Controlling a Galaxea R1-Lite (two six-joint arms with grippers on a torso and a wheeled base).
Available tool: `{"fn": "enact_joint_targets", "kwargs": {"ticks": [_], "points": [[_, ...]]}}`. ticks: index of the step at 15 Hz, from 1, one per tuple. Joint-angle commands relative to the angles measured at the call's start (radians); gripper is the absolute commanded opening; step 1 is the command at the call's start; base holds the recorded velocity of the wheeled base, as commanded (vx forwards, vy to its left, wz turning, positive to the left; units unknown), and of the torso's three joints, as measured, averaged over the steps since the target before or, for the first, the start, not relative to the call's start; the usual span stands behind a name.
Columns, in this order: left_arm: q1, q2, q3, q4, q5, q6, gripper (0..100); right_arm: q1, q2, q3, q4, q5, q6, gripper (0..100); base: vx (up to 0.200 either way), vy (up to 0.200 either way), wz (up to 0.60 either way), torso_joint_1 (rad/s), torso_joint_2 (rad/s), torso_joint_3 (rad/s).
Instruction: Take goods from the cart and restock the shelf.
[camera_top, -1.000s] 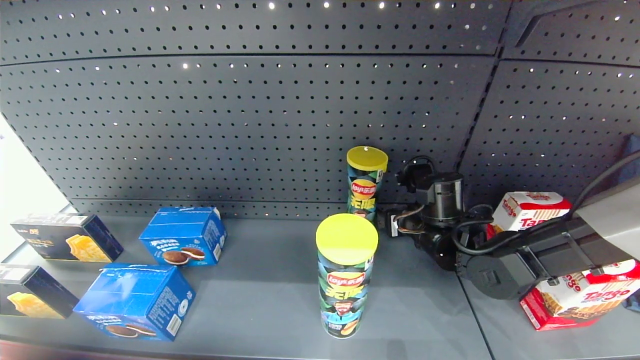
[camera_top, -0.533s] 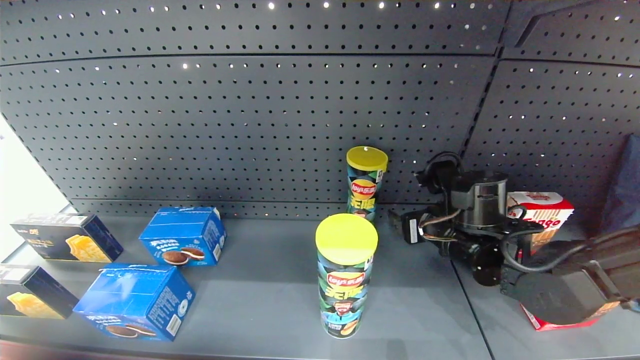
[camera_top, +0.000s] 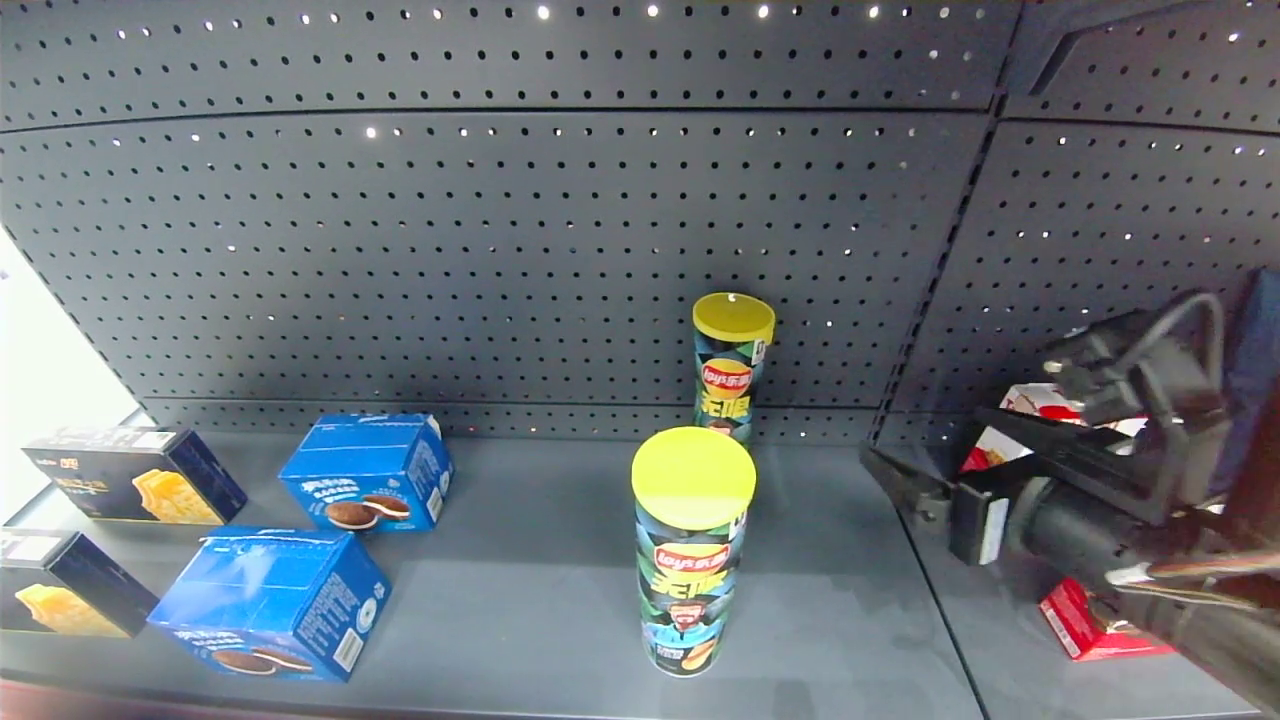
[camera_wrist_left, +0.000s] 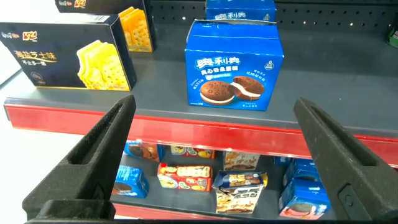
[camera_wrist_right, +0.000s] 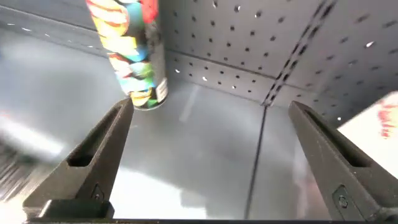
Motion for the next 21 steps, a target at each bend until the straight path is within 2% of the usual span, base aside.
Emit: {"fn": "enact_joint_targets", "kwargs": {"ticks": [1,3,5,7,8,9,11,14,16,17,19,21], "points": [[0.001,0.001,0.0,0.0,0.001,0.0,100,0.009,-0.247,0.102,0.012,0.063,-0.07,100,0.0,0.0,0.0,0.0,0.0,0.0],[0.001,0.001,0.0,0.0,0.001,0.0,100,-0.005,-0.479,0.181,0.103,0.089,-0.108,100,0.0,0.0,0.0,0.0,0.0,0.0],[0.001,0.001,0.0,0.0,0.001,0.0,100,-0.097,-0.726,0.243,0.259,0.163,-0.125,100,0.0,0.0,0.0,0.0,0.0,0.0],[0.001,0.001,0.0,0.0,0.001,0.0,100,-0.236,-0.883,0.258,0.399,0.186,-0.13,100,0.0,0.0,0.0,0.0,0.0,0.0],[0.0,0.001,0.0,0.0,0.001,0.0,100,-0.27,-0.907,0.258,0.422,0.187,-0.127,100,0.0,0.0,0.0,0.0,0.0,0.0],[0.001,0.001,0.0,0.0,0.001,0.0,100,-0.379,-0.981,0.266,0.494,0.193,-0.099,100,0.0,0.0,0.0,0.0,0.0,0.0],[0.0,0.001,0.0,0.0,0.001,0.0,100,-0.556,-1.159,0.367,0.614,0.219,-0.031,100,0.0,0.0,0.0,0.0,0.0,0.0],[0.001,0.001,0.0,0.0,0.001,0.0,100,-0.715,-1.283,0.49,0.647,0.227,0.035,100,0.0,0.0,0.0,0.0,0.0,0.0],[0.0,0.001,0.0,0.0,0.001,0.0,100,-0.749,-1.352,0.536,0.67,0.253,0.045,100,0.0,0.0,0.0,0.0,0.0,0.0],[0.001,0.001,0.0,0.0,0.001,0.0,100,-0.75,-1.358,0.536,0.692,0.313,0.047,100,0.0,0.0,0.0,0.0,0.0,0.0],[0.001,0.001,0.0,0.0,0.001,0.0,100,-0.75,-1.358,0.536,0.692,0.371,0.05,100,0.0,0.0,0.0,0.0,0.0,0.0],[0.0,0.001,0.0,0.0,0.001,0.0,100,-0.75,-1.358,0.534,0.756,0.422,0.056,100,0.0,0.0,0.0,0.0,0.0,0.0]]}}
